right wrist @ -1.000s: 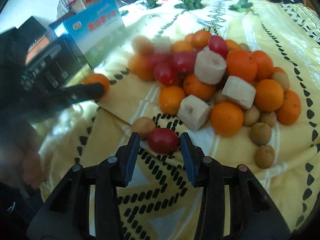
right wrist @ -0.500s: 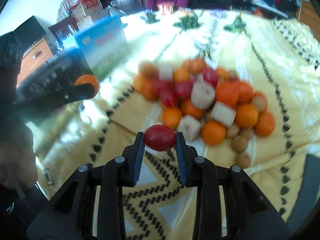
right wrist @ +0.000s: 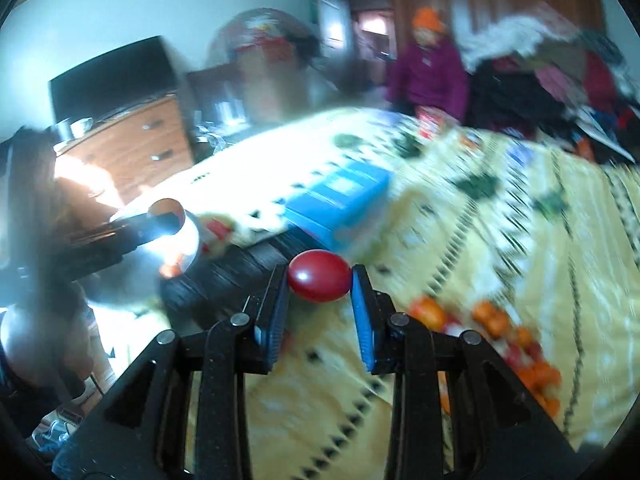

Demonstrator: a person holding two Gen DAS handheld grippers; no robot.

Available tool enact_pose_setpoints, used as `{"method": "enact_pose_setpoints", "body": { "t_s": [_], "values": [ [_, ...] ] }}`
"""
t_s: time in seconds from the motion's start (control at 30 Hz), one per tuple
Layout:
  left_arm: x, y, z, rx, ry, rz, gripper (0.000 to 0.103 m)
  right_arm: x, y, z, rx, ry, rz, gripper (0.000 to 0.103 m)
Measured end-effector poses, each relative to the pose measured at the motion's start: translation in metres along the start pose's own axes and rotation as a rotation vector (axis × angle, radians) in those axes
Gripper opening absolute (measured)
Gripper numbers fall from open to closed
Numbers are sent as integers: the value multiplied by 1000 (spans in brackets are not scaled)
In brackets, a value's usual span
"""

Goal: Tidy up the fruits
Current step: 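Carry the orange and red tomato to the steel bowl and release both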

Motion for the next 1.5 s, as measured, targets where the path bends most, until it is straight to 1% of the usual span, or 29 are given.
{"method": "enact_pose_setpoints", "body": {
  "t_s": [0.1,0.17,0.23,0.3,0.37,0.43,0.6,0.77,0.9,1.1,1.5],
  "values": [
    [9,-25,48,89,-49,-35,42,24,6,38,73,-34,-11,31],
    [8,-37,79,145,-86,-42,42,35,13,67,121,-56,-7,31],
    [3,-42,110,191,-128,-32,42,41,20,96,161,-85,6,31],
    [-7,-42,132,231,-156,-5,42,41,28,122,196,-108,27,31],
    [-19,-37,149,256,-185,26,42,39,39,149,229,-134,55,31],
    [-32,-33,157,274,-195,52,42,32,50,174,257,-161,88,31],
    [-57,-22,173,304,-218,125,42,10,78,215,291,-209,181,31],
    [-65,-16,183,308,-216,167,42,-3,98,229,286,-219,248,31],
    [-67,-17,188,295,-224,170,42,-6,106,234,273,-221,278,31],
    [-64,-19,189,284,-228,160,42,-8,111,244,253,-240,296,31],
    [-62,-21,190,286,-233,154,42,-12,122,246,256,-233,321,32]
  ]
}}
Point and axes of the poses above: each gripper's, at about its wrist camera, not at the fingertips, and y roughly the way its jaws point, z to its left, x to its top, the point moved 1 cm from there along y, roughly the way its jaws point, and after that the axes turned 14 degrees about -x, right-handed, at the moved point
